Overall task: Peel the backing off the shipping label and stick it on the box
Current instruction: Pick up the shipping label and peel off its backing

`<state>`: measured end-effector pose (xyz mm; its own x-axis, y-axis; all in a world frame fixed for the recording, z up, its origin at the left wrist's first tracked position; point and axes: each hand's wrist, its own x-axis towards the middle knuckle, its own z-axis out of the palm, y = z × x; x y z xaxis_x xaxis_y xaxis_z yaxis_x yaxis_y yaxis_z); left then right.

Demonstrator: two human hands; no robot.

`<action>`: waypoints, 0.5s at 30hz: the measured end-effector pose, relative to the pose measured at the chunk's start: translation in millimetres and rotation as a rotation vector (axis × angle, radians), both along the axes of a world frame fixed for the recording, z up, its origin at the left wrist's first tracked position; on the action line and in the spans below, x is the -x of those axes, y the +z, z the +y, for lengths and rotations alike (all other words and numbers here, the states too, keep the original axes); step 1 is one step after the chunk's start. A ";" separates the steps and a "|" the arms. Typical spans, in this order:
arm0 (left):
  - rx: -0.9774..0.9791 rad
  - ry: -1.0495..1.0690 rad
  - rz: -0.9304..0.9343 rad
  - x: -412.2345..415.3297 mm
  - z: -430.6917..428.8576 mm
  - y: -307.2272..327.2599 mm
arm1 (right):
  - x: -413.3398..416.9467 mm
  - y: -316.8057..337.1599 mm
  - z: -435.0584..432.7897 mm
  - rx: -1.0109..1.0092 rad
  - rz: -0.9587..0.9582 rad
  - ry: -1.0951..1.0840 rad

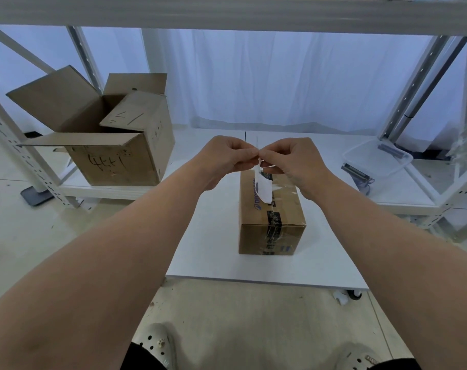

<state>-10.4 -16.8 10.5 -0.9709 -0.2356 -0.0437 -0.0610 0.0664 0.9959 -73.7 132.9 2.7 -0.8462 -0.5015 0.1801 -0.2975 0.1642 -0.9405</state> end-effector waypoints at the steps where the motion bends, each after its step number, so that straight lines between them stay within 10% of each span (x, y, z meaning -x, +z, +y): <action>1: -0.004 -0.003 0.004 0.0 0.0 -0.2 | -0.1 0.2 0.2 0.008 -0.006 0.004; 15: 0.027 -0.028 0.042 0.7 2.3 -0.5 | -1.8 3.6 1.7 0.085 -0.077 0.033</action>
